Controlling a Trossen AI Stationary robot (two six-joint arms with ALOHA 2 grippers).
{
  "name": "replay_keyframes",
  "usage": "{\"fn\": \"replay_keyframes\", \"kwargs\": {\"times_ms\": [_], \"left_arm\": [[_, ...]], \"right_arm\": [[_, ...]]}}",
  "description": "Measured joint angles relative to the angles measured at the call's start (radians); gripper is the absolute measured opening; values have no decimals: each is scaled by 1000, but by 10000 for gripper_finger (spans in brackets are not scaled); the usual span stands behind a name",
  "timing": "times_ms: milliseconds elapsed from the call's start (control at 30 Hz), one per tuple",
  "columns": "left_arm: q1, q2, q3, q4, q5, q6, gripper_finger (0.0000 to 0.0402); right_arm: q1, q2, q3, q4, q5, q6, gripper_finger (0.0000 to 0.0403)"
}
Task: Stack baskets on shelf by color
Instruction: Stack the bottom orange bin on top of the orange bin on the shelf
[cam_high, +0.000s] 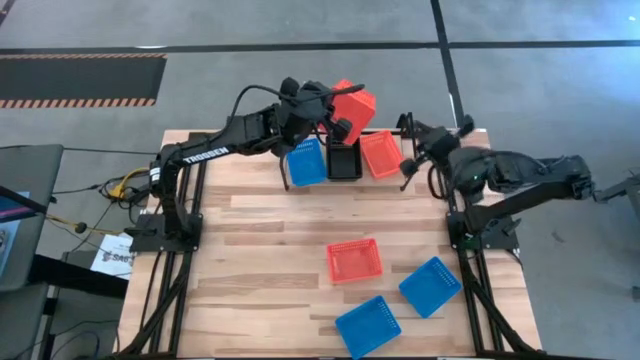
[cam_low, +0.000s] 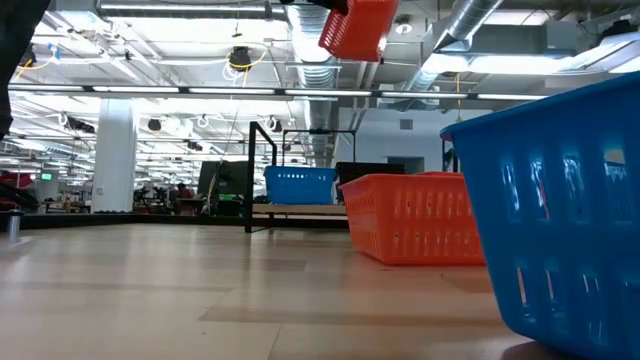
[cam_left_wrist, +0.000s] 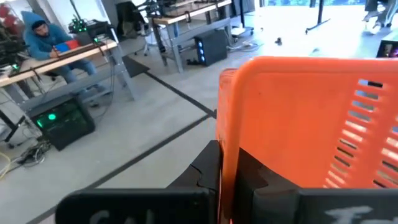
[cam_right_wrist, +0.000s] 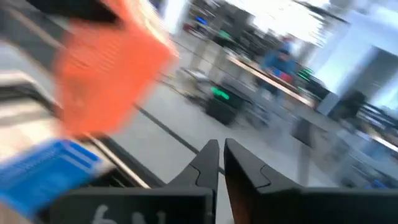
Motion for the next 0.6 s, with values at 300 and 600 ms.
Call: {"fn": "replay_keyframes", "kwargs": {"times_ms": [300, 600], "left_arm": [[0, 0, 0, 44, 50, 50, 0], [2, 0, 0, 91, 76, 112, 0]], "right_arm": [[-83, 55, 2, 262, -287, -120, 87], [-134, 151, 0, 276, -295, -65, 179]]}}
